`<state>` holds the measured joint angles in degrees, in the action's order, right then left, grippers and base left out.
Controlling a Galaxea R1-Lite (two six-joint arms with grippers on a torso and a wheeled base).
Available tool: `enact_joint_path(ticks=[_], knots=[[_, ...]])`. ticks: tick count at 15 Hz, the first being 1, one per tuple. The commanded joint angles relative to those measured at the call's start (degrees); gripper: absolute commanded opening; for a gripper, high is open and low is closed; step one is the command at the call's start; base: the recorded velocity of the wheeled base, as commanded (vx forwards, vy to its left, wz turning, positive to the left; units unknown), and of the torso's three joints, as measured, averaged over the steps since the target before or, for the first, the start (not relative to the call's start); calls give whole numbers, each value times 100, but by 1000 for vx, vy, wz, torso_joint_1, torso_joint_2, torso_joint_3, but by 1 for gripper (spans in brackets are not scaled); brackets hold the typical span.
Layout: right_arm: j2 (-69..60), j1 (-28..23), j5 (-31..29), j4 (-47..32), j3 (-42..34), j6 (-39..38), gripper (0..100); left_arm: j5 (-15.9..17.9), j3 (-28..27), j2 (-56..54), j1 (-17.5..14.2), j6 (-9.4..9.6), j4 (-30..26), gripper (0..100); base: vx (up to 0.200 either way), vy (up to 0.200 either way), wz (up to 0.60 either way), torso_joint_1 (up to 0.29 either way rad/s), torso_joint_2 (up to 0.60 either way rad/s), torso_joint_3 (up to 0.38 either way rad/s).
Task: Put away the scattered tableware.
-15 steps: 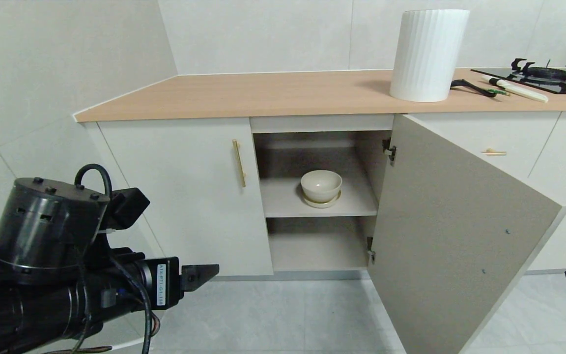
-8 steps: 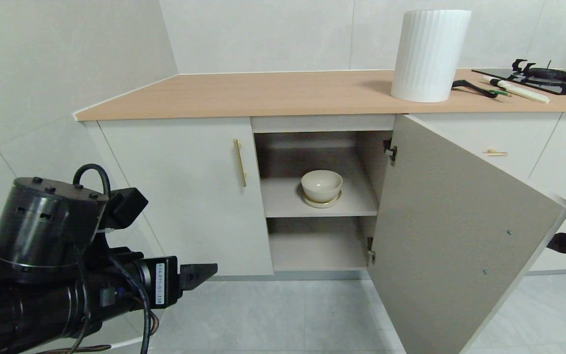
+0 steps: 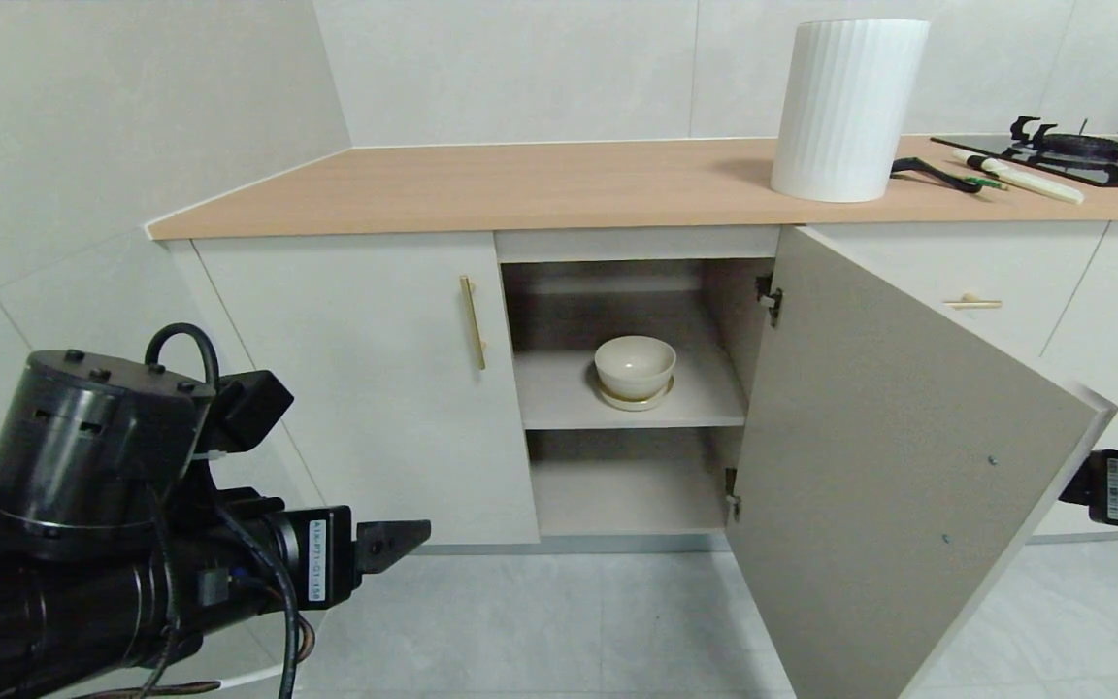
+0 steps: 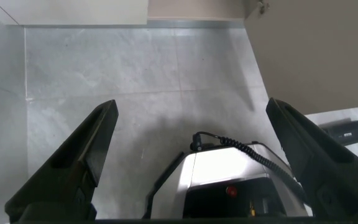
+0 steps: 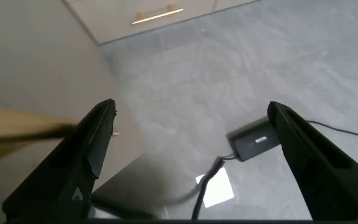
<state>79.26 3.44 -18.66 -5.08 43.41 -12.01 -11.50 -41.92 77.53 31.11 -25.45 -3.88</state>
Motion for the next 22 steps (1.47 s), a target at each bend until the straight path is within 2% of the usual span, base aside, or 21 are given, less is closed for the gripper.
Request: enact_joint_path(ticks=[1, 7, 9, 12, 18, 22], knots=[[28, 280, 12, 16, -70, -135, 100, -2, 0, -1, 0, -3, 1, 100, 0, 0, 0, 0, 0, 0], [195, 1309, 3, 324, -219, -830, 100, -2, -9, -1, 0, -3, 1, 100, 0, 0, 0, 0, 0, 0], [485, 1669, -6, 1053, -483, -1084, 100, -2, -9, -10, 0, -3, 1, 100, 0, 0, 0, 0, 0, 0], [748, 2056, -6, 1704, -641, -1436, 100, -2, -9, -10, 0, -3, 1, 100, 0, 0, 0, 0, 0, 0], [942, 2328, 47, 1950, -623, -1788, 100, -2, -9, -36, 9, -3, 1, 100, 0, 0, 0, 0, 0, 0], [1504, 2425, 566, 2600, -448, -1691, 100, -19, -9, -98, 9, -3, 10, 100, 0, 0, 0, 0, 0, 0]])
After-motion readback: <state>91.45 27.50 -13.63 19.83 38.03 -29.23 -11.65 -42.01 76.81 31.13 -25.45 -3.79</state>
